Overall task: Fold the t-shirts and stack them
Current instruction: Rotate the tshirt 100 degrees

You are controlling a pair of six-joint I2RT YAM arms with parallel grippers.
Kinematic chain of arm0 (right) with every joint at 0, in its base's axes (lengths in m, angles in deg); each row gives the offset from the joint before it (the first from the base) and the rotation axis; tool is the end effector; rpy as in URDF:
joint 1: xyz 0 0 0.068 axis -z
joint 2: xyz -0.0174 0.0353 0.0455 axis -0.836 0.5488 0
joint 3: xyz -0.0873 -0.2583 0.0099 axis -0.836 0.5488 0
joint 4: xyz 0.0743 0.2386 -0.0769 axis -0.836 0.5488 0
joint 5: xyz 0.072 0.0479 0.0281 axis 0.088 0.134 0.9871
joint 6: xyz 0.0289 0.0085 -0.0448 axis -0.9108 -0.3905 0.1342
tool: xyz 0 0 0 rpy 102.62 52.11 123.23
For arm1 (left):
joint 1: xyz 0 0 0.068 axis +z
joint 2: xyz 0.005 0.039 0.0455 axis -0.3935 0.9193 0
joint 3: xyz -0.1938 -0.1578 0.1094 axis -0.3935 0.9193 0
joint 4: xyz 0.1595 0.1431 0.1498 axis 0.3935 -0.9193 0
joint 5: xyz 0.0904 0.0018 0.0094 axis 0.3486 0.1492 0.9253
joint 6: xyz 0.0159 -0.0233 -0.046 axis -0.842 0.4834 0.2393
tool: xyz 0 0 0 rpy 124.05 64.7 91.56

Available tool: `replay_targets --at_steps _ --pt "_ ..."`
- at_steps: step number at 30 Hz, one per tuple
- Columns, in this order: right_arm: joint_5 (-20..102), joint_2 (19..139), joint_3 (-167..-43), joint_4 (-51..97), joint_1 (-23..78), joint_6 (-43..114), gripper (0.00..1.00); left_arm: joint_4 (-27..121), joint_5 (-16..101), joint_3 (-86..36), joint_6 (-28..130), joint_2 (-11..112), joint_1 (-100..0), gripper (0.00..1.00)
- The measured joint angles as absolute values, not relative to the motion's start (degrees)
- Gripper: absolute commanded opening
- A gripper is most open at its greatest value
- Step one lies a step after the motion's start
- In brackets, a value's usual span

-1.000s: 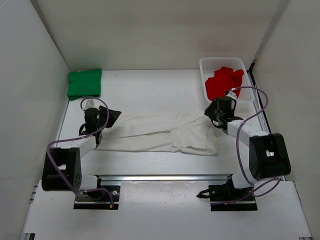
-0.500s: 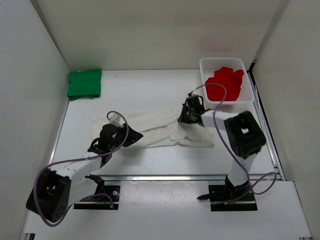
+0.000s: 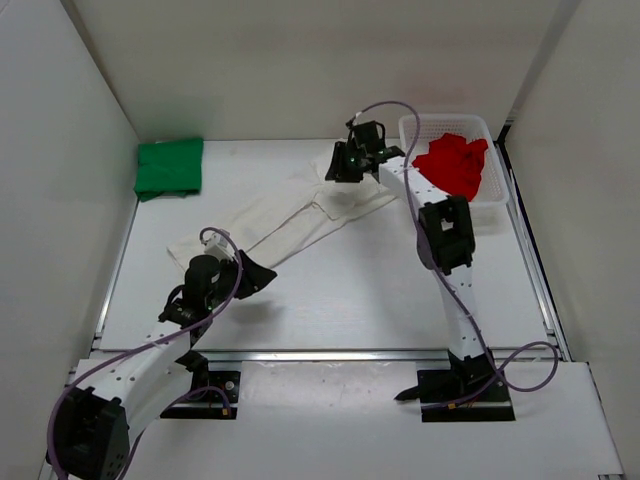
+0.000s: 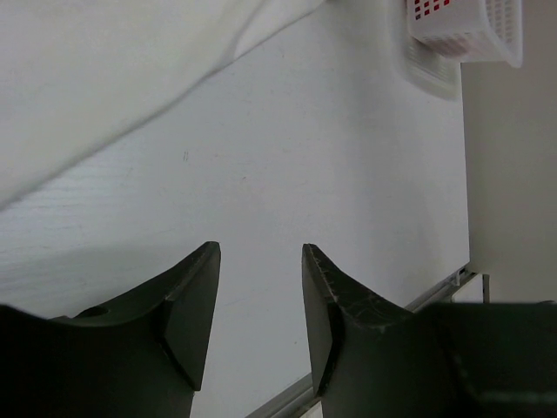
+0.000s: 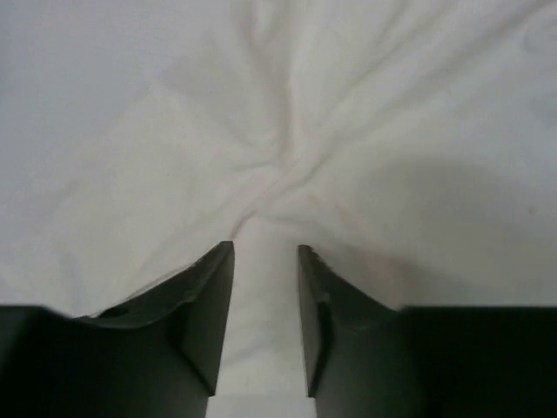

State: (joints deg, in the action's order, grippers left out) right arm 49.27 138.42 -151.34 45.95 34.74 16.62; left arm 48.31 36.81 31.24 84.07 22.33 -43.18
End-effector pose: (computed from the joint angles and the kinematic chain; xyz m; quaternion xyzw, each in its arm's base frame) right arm 0.5113 0.2171 0.1871 -0.0275 0.9068 0.2790 0.3148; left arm 0.1629 -0.0686 0.1814 -0.1220 0.8423 -0.3649 0.3776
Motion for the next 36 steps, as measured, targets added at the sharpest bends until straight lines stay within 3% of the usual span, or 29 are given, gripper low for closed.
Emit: replay_targets --at_steps 5,9,12,19,25,29,32,36 --pt "47.6 115.1 -140.5 45.7 32.7 20.5 0.38 45.1 37.0 31.2 83.4 20.9 -42.8 0.55" --pt "47.8 88.6 -111.1 31.4 29.6 18.2 0.40 39.3 37.7 29.6 81.2 18.3 -41.7 0.56" --pt "48.2 79.6 -92.3 20.0 25.6 13.7 0.42 36.1 38.2 26.1 79.3 16.8 -40.6 0.55" --pt "45.1 103.8 -86.9 12.8 14.1 4.6 0.46 33.5 36.2 20.9 75.7 15.6 -34.0 0.56" --pt "43.0 111.1 -92.7 7.5 10.7 -3.8 0.46 32.0 35.0 20.9 74.8 15.3 -33.4 0.56" --pt "42.9 117.0 -97.8 5.5 10.7 -8.7 0.30 32.1 34.9 21.0 74.8 15.5 -33.9 0.56" --pt "43.8 121.6 -102.7 5.4 10.8 -11.2 0.00 32.0 34.9 21.2 74.8 15.8 -34.3 0.56" --pt "45.9 121.5 -101.5 4.9 12.1 -11.9 0.00 32.1 34.9 21.2 74.7 16.1 -34.2 0.56"
